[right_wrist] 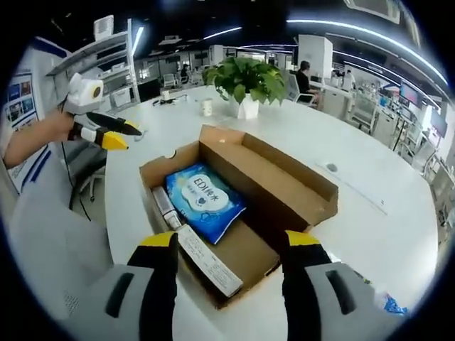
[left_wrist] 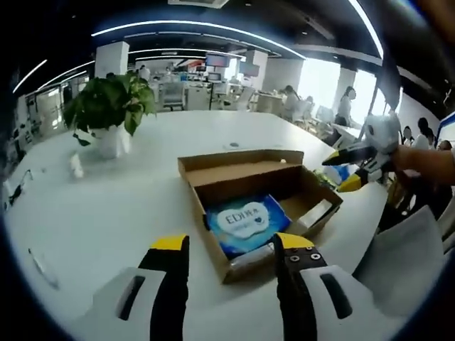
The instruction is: Operate the shoe box by opening the lid, removing the specified soft item, and placing it in the target area until the item is outside and the box remains undamaged.
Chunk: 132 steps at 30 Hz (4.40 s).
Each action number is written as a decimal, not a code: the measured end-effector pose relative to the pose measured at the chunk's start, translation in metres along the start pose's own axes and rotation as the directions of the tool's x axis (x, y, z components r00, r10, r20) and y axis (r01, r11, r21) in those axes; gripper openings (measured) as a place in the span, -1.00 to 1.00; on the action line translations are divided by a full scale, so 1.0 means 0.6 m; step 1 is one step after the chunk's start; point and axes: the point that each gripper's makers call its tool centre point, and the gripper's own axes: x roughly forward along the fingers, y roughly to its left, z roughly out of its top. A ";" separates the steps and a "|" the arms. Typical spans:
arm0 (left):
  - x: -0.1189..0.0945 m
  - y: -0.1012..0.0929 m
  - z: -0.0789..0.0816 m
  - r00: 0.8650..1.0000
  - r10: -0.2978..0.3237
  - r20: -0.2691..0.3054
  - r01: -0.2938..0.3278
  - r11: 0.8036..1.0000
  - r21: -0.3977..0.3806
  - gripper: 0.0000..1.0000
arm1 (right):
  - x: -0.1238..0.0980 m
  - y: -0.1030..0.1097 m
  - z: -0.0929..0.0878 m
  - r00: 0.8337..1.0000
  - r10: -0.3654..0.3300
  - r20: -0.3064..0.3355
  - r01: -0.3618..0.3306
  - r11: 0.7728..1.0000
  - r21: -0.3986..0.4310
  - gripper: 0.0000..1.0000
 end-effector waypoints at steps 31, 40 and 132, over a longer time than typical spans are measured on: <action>0.077 0.015 -0.078 0.992 0.024 -0.120 -0.028 0.999 -0.032 -0.67 | 0.159 0.009 -0.041 0.987 0.069 -0.144 -0.042 0.983 0.178 -0.42; 0.079 0.019 -0.077 0.993 0.035 -0.117 -0.040 0.998 -0.041 -0.76 | 0.186 0.013 -0.049 0.982 0.083 -0.169 -0.038 0.967 0.250 -0.51; 0.219 -0.015 -0.077 0.891 0.100 -0.442 -0.050 0.991 0.124 -0.63 | 0.156 -0.021 -0.072 0.982 -0.014 -0.191 0.064 0.964 0.258 -0.97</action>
